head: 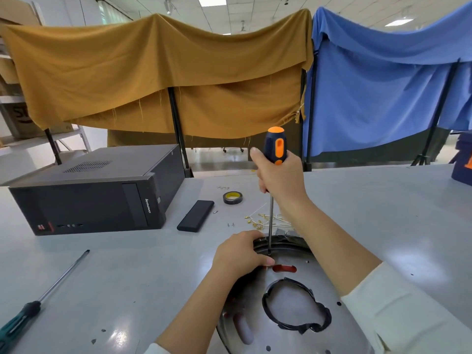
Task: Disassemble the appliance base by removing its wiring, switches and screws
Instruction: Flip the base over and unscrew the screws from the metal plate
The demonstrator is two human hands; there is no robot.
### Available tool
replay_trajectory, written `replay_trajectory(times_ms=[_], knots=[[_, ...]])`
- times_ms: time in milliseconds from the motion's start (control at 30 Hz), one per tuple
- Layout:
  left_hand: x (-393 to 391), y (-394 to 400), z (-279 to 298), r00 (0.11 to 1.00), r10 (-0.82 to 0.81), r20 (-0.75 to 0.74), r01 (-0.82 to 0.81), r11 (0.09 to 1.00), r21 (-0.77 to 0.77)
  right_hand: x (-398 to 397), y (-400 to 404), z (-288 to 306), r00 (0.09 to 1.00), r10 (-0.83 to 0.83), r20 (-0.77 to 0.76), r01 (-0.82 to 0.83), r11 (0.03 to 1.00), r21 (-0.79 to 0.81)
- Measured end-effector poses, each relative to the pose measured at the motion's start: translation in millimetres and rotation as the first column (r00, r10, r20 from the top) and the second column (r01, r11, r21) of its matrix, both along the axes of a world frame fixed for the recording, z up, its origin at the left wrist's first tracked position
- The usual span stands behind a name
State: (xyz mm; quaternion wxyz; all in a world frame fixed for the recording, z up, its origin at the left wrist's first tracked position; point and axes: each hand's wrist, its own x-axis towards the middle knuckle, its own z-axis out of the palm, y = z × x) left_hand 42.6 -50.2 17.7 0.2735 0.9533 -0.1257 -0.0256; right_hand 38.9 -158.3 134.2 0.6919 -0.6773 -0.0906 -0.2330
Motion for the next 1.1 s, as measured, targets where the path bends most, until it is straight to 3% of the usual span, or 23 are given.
replay_trajectory(times_ms=[33, 100, 167, 233, 300, 367, 500, 567, 633, 700, 767, 833, 900, 1033, 1100], knots=[[-0.2, -0.1, 0.2, 1.0, -0.002, 0.003, 0.002, 1.0, 0.002, 1.9, -4.2, 2.8, 0.986, 0.162, -0.037, -0.161, 0.987, 0.025], [-0.4, -0.5, 0.1, 1.0, -0.004, 0.009, 0.004, 1.0, 0.002, 4.3, -14.5, 8.0, 0.868, 0.487, -0.1, -0.488, 0.873, 0.018], [-0.5, -0.7, -0.5, 1.0, -0.004, 0.013, 0.004, 1.0, 0.001, 3.8, -18.3, 8.9, 0.812, 0.573, -0.111, -0.577, 0.817, -0.005], [0.3, -0.8, -1.2, 1.0, -0.007, 0.009, 0.007, 1.0, 0.003, 1.8, -13.8, 4.1, 0.909, 0.41, -0.071, -0.415, 0.903, -0.113], [0.9, -0.8, -1.5, 1.0, -0.008, 0.0, 0.008, 1.0, -0.008, -3.7, -6.7, -1.0, 0.997, 0.073, 0.04, -0.058, 0.955, -0.291], [0.7, -0.8, -1.3, 1.0, -0.01, -0.005, 0.01, 1.0, -0.014, -5.1, -2.4, -6.3, 0.981, -0.146, 0.131, 0.176, 0.949, -0.262], [-0.5, -0.2, -0.4, 1.0, -0.007, 0.008, 0.007, 1.0, -0.009, -4.2, 0.6, -1.7, 0.992, -0.124, 0.034, 0.127, 0.988, -0.088], [-1.0, 0.1, 0.4, 1.0, -0.01, 0.01, 0.01, 1.0, -0.008, -2.0, -5.0, 3.4, 0.994, 0.104, -0.021, -0.105, 0.994, -0.019], [-1.4, -0.6, 0.6, 1.0, -0.016, 0.013, 0.016, 1.0, -0.007, -0.1, -15.2, 8.6, 0.886, 0.456, -0.083, -0.455, 0.89, 0.031], [-1.2, -0.6, 0.8, 1.0, -0.018, 0.02, 0.018, 1.0, -0.01, 1.3, -21.8, 11.2, 0.807, 0.578, -0.116, -0.581, 0.814, 0.017], [-0.7, -1.1, 0.4, 1.0, -0.021, 0.02, 0.021, 1.0, -0.013, 1.2, -19.6, 8.7, 0.888, 0.447, -0.112, -0.452, 0.891, -0.03], [-0.3, -0.9, -0.4, 1.0, -0.023, 0.01, 0.023, 1.0, -0.01, -3.4, -12.7, 4.2, 0.991, 0.125, -0.039, -0.129, 0.983, -0.133], [-0.5, -0.7, -0.7, 1.0, -0.02, 0.002, 0.02, 1.0, -0.008, -5.5, -7.4, -1.3, 0.989, -0.145, 0.042, 0.148, 0.985, -0.091], [-1.4, -0.6, -0.4, 1.0, -0.015, 0.003, 0.015, 1.0, -0.01, -7.8, 3.0, -4.4, 0.981, -0.19, 0.045, 0.187, 0.981, 0.05], [-2.0, -0.2, 0.5, 1.0, -0.017, 0.003, 0.017, 1.0, -0.015, -6.0, 2.6, -0.9, 0.999, -0.051, 0.019, 0.05, 0.997, 0.057]])
